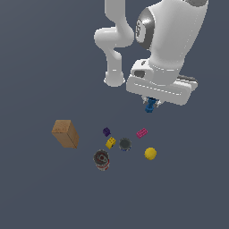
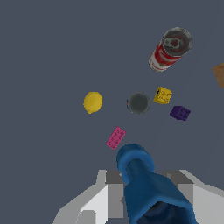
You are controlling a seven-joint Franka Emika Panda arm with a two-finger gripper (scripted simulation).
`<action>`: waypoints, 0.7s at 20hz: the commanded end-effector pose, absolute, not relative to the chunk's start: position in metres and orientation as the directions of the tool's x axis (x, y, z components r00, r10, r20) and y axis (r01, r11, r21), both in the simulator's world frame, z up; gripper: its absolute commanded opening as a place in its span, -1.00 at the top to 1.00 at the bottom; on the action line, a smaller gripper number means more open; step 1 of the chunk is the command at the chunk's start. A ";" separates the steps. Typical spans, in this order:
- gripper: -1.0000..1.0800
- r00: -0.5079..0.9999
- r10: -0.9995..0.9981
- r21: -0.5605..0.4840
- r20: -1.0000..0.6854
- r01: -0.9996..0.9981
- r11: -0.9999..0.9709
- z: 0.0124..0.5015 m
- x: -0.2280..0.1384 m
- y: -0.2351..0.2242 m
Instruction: Pick up a designated object from a clutter of objects.
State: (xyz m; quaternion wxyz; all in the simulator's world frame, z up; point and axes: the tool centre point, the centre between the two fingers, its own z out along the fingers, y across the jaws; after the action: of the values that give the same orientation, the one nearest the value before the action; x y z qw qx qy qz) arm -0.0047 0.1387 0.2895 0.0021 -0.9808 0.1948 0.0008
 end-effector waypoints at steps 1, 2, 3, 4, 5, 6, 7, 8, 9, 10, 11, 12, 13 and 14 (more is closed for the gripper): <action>1.00 0.924 -0.382 -0.003 -0.003 -0.382 -0.924 0.313 0.006 0.128; 1.00 0.924 -0.382 -0.003 -0.002 -0.382 -0.924 0.322 0.010 0.124; 1.00 0.924 -0.382 -0.003 -0.002 -0.382 -0.924 0.330 0.015 0.121; 1.00 0.924 -0.382 -0.003 -0.002 -0.382 -0.924 0.338 0.019 0.117; 1.00 0.924 -0.383 -0.002 -0.002 -0.383 -0.924 0.346 0.022 0.114; 1.00 0.924 -0.383 -0.002 -0.002 -0.383 -0.924 0.354 0.026 0.110; 1.00 0.924 -0.383 -0.002 -0.002 -0.383 -0.924 0.361 0.030 0.107; 1.00 0.924 -0.383 -0.002 -0.002 -0.383 -0.924 0.368 0.034 0.104; 1.00 0.924 -0.383 -0.002 -0.001 -0.383 -0.924 0.375 0.037 0.101; 1.00 0.924 -0.383 -0.001 -0.001 -0.383 -0.924 0.382 0.041 0.098; 1.00 0.924 -0.383 -0.001 -0.001 -0.383 -0.924 0.388 0.044 0.095; 1.00 0.924 -0.383 -0.001 -0.001 -0.383 -0.924 0.395 0.048 0.093; 1.00 0.924 -0.383 -0.001 -0.001 -0.383 -0.924 0.401 0.051 0.090; 1.00 0.924 -0.383 -0.001 -0.001 -0.383 -0.924 0.407 0.054 0.087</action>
State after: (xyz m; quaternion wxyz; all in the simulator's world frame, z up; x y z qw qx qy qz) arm 0.0492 0.0915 0.3972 0.0007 -0.9807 0.1956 0.0001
